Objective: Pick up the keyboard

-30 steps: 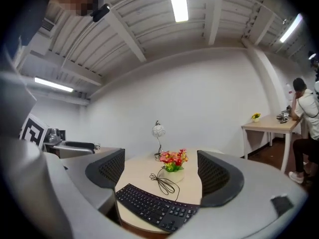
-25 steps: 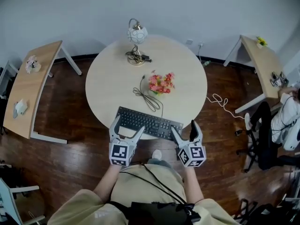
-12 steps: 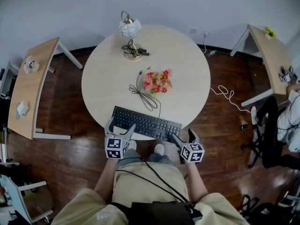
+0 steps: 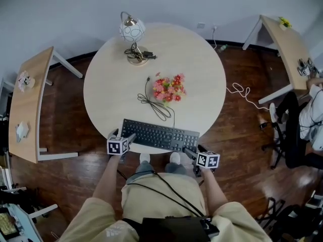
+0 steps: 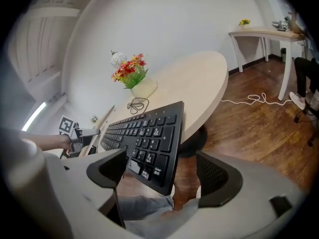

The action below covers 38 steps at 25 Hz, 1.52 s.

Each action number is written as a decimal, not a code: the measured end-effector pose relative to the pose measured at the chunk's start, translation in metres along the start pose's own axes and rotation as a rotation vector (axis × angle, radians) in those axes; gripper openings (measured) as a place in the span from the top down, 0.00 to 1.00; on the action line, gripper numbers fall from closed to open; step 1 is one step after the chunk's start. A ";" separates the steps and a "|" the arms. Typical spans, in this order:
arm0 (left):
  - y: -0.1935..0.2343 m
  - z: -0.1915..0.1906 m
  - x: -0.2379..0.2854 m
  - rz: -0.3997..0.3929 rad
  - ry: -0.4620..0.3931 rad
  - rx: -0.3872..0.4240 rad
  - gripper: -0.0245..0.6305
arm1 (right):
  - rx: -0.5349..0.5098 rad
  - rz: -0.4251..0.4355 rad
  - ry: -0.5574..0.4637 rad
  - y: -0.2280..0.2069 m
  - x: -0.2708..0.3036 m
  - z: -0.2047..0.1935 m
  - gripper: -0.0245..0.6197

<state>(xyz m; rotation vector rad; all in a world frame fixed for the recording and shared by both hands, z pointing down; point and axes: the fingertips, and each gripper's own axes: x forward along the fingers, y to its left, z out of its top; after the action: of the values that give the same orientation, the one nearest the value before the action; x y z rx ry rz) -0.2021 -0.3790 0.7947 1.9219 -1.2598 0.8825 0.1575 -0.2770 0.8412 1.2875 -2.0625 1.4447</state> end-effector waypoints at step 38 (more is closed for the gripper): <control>-0.017 0.125 -0.073 -0.280 -0.343 0.207 0.42 | -0.339 0.354 -0.682 0.285 -0.143 0.271 0.82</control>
<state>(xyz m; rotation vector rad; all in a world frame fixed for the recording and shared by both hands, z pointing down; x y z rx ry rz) -0.1862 -0.4404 0.6628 2.4223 -1.0773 0.5730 0.0684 -0.4175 0.4571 1.4469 -2.9396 0.7432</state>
